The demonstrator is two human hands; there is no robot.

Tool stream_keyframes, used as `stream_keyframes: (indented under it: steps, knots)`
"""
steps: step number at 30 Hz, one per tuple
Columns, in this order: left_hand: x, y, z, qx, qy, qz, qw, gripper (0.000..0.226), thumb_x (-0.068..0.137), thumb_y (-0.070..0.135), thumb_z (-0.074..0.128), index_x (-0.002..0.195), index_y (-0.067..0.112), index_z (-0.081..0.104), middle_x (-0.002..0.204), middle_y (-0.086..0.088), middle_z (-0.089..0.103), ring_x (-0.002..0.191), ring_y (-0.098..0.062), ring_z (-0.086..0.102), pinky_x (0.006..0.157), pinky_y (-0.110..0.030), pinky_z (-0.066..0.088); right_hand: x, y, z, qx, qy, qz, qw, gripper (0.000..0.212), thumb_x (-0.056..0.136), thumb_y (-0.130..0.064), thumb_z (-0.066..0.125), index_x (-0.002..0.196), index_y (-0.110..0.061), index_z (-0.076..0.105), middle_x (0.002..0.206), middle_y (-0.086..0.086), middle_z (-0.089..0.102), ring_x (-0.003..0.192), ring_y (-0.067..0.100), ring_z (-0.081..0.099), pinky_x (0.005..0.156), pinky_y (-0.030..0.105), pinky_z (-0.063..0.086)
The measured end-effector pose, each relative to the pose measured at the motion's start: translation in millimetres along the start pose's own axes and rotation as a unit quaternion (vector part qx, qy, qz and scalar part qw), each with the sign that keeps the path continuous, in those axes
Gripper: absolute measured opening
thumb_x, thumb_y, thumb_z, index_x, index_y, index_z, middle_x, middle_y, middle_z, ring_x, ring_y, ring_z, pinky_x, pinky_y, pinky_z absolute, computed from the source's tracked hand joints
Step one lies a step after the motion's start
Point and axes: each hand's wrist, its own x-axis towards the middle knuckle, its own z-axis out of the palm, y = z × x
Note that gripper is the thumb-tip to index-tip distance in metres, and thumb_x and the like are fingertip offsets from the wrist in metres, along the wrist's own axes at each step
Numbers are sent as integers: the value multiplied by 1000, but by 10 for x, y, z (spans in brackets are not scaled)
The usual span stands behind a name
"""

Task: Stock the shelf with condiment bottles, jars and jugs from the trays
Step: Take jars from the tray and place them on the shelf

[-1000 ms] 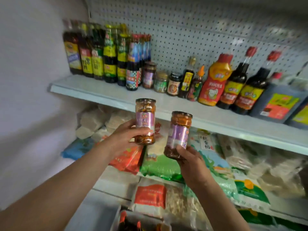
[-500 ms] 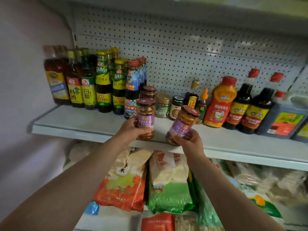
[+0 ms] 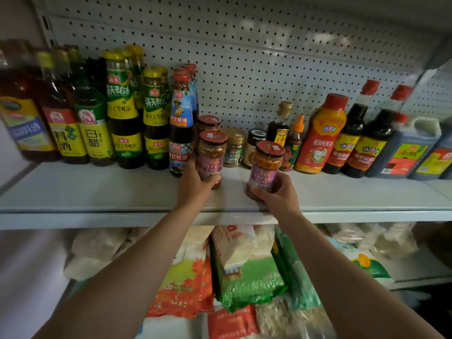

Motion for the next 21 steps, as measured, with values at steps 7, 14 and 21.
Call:
stream_keyframes:
  steps: [7,14,21]
  knots:
    - [15,-45,88,31,84,27,996,67,74,38,83,130,18,52,131,-7,56,121,-26,53,101,-44,48,-8,18,5,7,3,-10,1000,66,67,-23,91,122,-24,54,101,-13,68,93,6,66,84,30,55]
    - [13,99,209,127,149,11,981,53,83,37,75,121,9,49,124,-18,55,115,-38,53,89,-49,48,0,6,-42,3,-16,-14,1000,64,67,-27,92,119,-28,54,96,-16,67,88,3,66,78,24,54]
    - [101,141,275,178,158,-34,971,52,86,36,72,124,9,47,122,-18,57,108,-38,59,80,-49,51,51,71,-99,16,-60,-18,998,62,72,-23,89,124,-24,55,102,-11,69,93,9,67,79,27,54]
